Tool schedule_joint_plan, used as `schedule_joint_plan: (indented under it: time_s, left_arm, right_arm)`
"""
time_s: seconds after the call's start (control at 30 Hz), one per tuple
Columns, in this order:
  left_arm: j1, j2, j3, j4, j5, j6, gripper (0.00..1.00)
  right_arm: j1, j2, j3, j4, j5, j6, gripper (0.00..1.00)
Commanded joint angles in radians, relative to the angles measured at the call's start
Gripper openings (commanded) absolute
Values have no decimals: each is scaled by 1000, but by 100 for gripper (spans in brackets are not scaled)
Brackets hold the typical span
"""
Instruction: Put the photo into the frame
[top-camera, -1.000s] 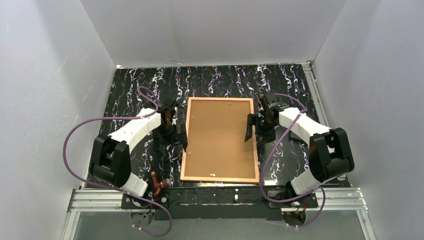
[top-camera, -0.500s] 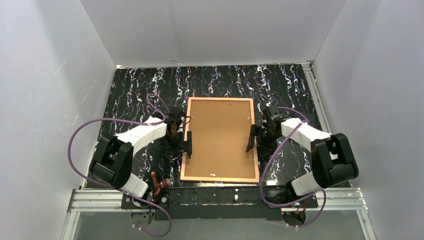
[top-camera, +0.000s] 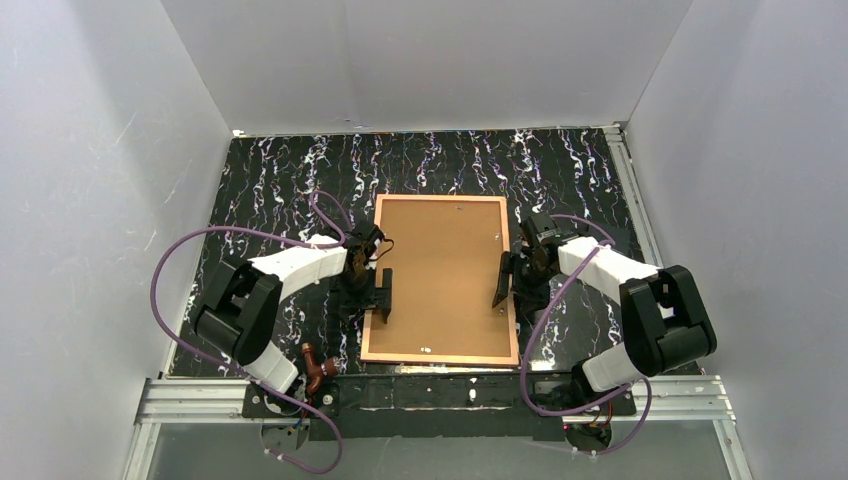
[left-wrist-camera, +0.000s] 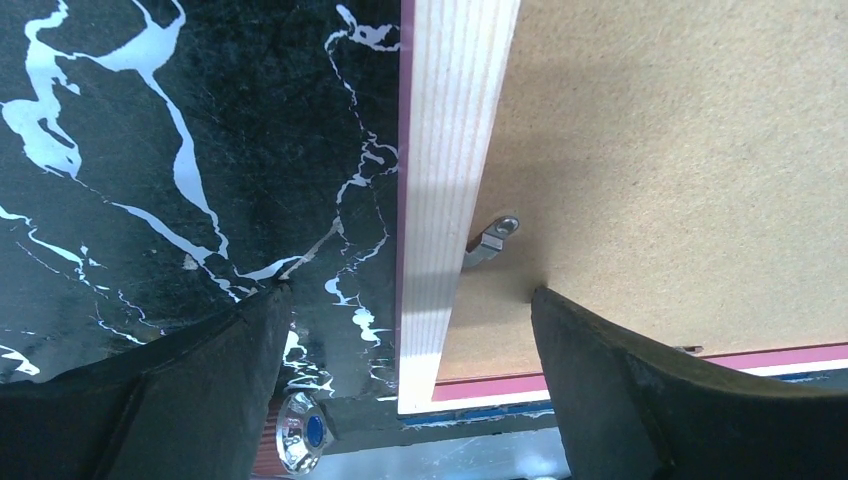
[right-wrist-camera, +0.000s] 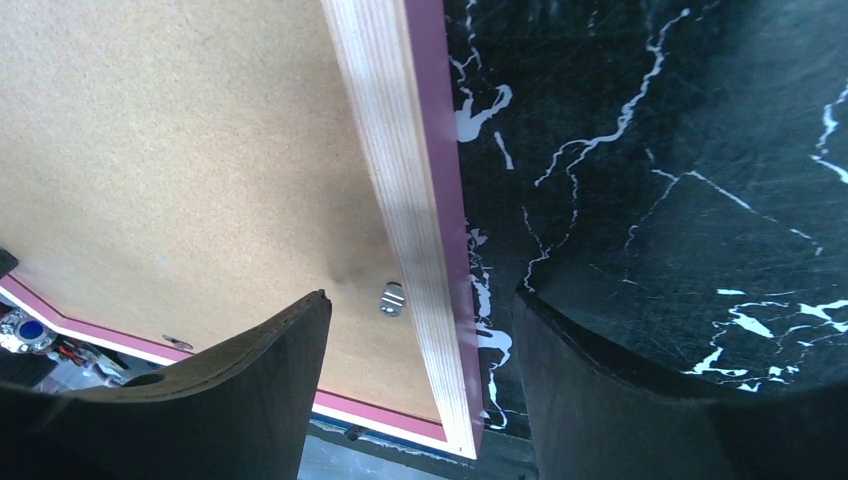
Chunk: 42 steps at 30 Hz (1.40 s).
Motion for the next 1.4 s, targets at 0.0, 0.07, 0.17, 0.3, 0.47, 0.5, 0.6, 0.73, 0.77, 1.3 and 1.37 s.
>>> schedule_joint_plan:
  time_s: [0.0, 0.07, 0.17, 0.3, 0.47, 0.5, 0.6, 0.73, 0.77, 1.3, 1.37]
  left_arm:
    - [-5, 6, 12, -107, -10, -1, 89]
    - [-5, 7, 13, -107, -10, -1, 89]
    - [-5, 7, 14, -105, -10, 1, 88]
    - [-7, 13, 17, -105, -6, 2, 87]
    - [-7, 22, 19, -105, -2, 5, 87]
    - [-7, 22, 19, -105, -1, 5, 87]
    - [-7, 22, 19, -105, -1, 6, 86]
    - [-7, 21, 19, -106, -3, 6, 86]
    - [-7, 20, 19, -105, -3, 5, 85]
    - [-8, 4, 22, -113, -20, 11, 86]
    - [-7, -5, 21, -114, -29, 11, 87]
  right_arm:
    - [34, 18, -24, 23, 23, 13, 74]
    - [44, 16, -24, 16, 40, 20, 73]
    - [56, 22, -18, 4, 79, 30, 69]
    - [70, 33, -9, -2, 127, 44, 66]
    - [77, 45, 4, -12, 159, 50, 62]
    - [79, 48, 5, -17, 165, 49, 61]
    - [86, 52, 6, -27, 179, 49, 57]
    - [92, 48, 2, -29, 188, 51, 43]
    - [93, 48, 3, -32, 189, 50, 37]
    - [119, 54, 26, -56, 239, 45, 1]
    - [122, 53, 31, -62, 245, 47, 1]
